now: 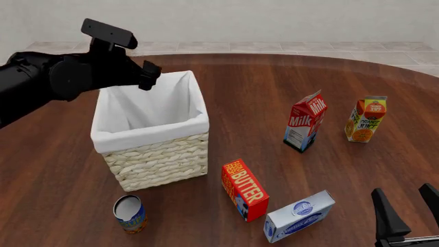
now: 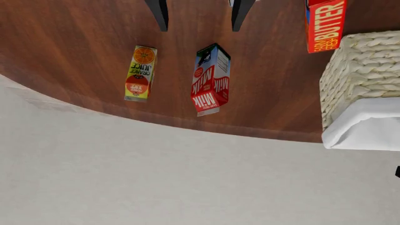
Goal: Pick up the alphabet soup and the tomato sauce, and put them in the basket.
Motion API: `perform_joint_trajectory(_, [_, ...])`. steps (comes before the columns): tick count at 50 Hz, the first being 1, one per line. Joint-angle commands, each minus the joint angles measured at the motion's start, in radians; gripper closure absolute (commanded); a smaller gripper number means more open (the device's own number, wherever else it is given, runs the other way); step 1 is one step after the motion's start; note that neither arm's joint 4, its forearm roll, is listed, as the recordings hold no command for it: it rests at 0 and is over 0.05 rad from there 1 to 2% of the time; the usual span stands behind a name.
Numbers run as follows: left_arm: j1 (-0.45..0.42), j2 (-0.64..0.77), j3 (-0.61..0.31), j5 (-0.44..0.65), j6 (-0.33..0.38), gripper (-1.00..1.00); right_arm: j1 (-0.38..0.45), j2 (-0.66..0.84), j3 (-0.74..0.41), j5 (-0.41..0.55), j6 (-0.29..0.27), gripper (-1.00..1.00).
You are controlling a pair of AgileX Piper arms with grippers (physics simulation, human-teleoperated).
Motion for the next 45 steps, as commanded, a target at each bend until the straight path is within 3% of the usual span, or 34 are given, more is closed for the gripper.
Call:
perform_joint_trajectory(1, [-0.012,-0.031,-0.023,0.023,0.008,-1.0,0.0,0.0,0.0,0.0,-0.001,-1.0])
perform_joint_trajectory(45, [-0.04,-0.206,0.03,0.081,0.046,-1.0,0.002,0.0,0.0,-0.001,-0.005,-1.0])
